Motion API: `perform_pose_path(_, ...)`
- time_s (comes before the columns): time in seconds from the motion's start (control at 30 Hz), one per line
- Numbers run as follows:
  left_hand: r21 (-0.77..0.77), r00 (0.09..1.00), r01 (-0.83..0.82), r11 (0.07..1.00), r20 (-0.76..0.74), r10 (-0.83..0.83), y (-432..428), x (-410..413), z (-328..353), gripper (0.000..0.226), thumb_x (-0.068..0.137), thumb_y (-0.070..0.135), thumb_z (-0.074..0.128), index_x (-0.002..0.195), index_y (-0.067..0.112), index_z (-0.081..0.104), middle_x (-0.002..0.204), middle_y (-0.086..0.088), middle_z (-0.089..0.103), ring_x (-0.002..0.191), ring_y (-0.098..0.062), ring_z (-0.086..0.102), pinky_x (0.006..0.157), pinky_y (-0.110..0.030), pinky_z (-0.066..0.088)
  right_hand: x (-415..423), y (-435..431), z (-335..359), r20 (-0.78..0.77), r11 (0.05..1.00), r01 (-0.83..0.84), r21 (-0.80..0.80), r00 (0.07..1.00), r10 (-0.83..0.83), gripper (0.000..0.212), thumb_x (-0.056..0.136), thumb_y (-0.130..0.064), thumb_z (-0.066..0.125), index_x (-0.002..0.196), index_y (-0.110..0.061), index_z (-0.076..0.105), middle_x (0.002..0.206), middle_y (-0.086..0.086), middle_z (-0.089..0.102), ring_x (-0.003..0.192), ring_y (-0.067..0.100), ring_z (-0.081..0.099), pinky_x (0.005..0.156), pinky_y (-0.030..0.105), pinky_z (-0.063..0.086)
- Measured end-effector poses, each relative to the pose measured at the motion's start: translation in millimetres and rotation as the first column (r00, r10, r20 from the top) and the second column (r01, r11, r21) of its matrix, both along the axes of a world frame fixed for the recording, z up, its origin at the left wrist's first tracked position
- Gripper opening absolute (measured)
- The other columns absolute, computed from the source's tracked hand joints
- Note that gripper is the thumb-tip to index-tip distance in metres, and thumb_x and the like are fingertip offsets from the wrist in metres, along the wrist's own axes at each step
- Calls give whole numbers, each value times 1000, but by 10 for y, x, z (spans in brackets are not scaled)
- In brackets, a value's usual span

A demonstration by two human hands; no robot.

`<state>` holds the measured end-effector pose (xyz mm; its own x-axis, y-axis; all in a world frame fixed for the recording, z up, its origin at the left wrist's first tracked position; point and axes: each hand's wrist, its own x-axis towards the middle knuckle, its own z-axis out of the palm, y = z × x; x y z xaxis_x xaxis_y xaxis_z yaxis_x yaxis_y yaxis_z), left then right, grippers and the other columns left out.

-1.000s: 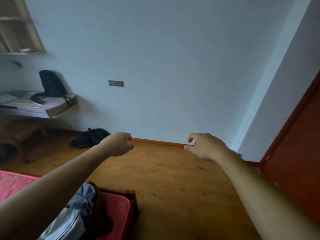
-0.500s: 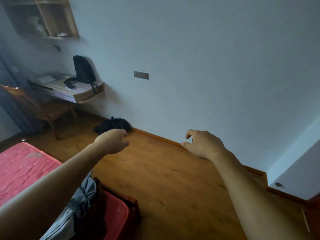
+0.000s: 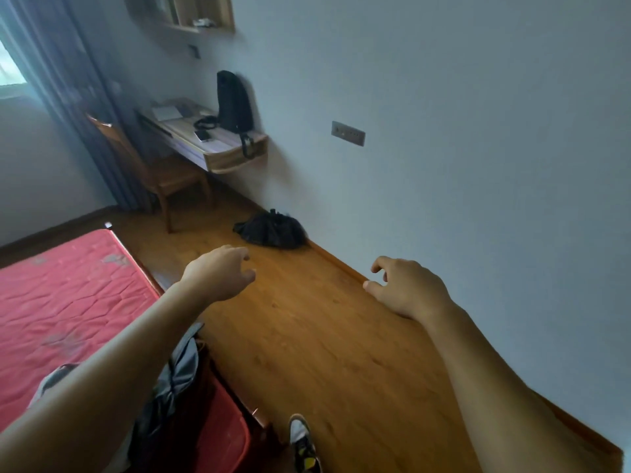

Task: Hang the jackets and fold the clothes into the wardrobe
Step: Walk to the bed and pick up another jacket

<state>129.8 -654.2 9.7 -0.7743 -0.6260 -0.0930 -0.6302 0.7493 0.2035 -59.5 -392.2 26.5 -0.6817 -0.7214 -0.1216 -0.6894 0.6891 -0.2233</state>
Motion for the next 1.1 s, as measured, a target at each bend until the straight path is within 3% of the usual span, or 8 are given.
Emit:
perform_pose_path(0.23,29,993,-110,993,-41,111,-1083,-745,-136,46,98,44,57,138,23,56,130,0,61,108,-16,63,85,-28,55,-1044,-1516,-7,2,993,-118,2,993,118,46,98,-54,55,137,-29,54,130,-3,65,111,19,64,88,36,56)
perform_pose_path(0.4,42,978,-203,978,-37,205,-1809,-1061,-108,45,96,44,56,137,24,57,129,0,62,106,-17,64,87,-34,58,-1507,-2514,-1,22,971,-238,-14,971,238,45,99,-52,55,138,-29,53,132,-2,64,113,20,64,88,34,54)
perform_pose_path(0.6,51,945,-326,944,0,326,-2603,-1356,-225,46,97,44,57,137,22,56,131,0,61,108,-18,63,81,-29,52,-2072,-3677,-49,38,924,-380,-37,924,381,44,99,-52,56,137,-30,54,132,-1,65,113,21,65,90,36,56)
perform_pose_path(0.7,46,907,-421,906,27,420,-3009,-1560,-325,46,97,44,55,137,23,55,132,-1,60,110,-22,63,86,-35,54,-2397,-4315,-135,31,886,-460,-55,886,462,44,98,-52,57,136,-30,56,126,-2,66,108,20,65,88,37,58)
perform_pose_path(0.9,-9,819,-574,819,11,574,-3873,-2046,-426,35,94,46,54,120,23,61,120,-1,62,95,-22,61,69,-32,45,-3141,-5727,-164,43,790,-612,-33,789,613,43,96,-53,57,133,-32,56,121,-3,65,105,19,63,87,39,57)
perform_pose_path(1.1,21,681,-731,682,-30,732,-4574,-2404,-265,36,93,46,53,121,25,63,116,3,63,103,-22,63,84,-40,56,-3667,-7111,80,-1,671,-741,-36,671,741,45,95,-55,57,133,-32,56,123,-4,64,109,18,62,90,41,56)
